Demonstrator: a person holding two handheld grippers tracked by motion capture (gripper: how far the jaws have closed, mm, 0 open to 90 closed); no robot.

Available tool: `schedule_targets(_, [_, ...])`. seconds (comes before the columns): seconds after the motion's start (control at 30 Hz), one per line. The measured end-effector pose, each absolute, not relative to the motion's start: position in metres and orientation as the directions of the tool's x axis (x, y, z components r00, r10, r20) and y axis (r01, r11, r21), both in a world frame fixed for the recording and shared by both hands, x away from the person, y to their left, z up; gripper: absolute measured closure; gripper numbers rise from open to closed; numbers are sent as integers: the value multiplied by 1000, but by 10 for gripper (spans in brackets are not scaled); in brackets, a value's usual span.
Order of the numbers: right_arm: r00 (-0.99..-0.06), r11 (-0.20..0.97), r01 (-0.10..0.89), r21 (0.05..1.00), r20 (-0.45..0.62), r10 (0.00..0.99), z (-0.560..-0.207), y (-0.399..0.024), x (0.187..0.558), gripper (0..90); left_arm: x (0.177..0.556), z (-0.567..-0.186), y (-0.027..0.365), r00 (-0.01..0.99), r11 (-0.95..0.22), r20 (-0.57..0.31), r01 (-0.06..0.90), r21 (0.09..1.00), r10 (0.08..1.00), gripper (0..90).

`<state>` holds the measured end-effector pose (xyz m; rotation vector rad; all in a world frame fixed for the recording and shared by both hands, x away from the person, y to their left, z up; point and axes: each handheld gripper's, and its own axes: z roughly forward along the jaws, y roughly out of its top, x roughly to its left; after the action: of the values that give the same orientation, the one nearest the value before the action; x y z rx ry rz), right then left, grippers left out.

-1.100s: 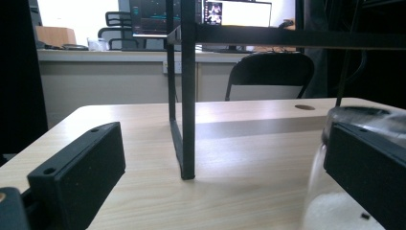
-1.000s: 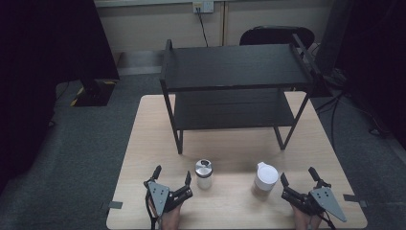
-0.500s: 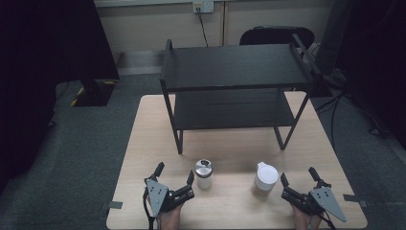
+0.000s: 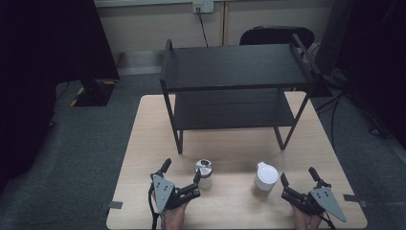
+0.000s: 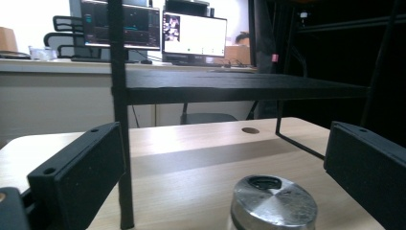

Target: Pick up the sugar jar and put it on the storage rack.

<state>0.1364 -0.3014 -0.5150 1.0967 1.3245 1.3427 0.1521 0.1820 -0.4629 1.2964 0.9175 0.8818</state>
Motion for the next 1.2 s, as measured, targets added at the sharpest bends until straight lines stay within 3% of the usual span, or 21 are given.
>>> schedule_targets(0.5, [-176,6,-24,1000,-10,984,-515,-301,136,24,161,-466,169,458,57,-50,0,998,888,20])
schedule_targets(1.2, [-176,6,-24,1000,-10,984,-515,-301,136,24,171,-483,151,470,5,-28,51,999,882,162])
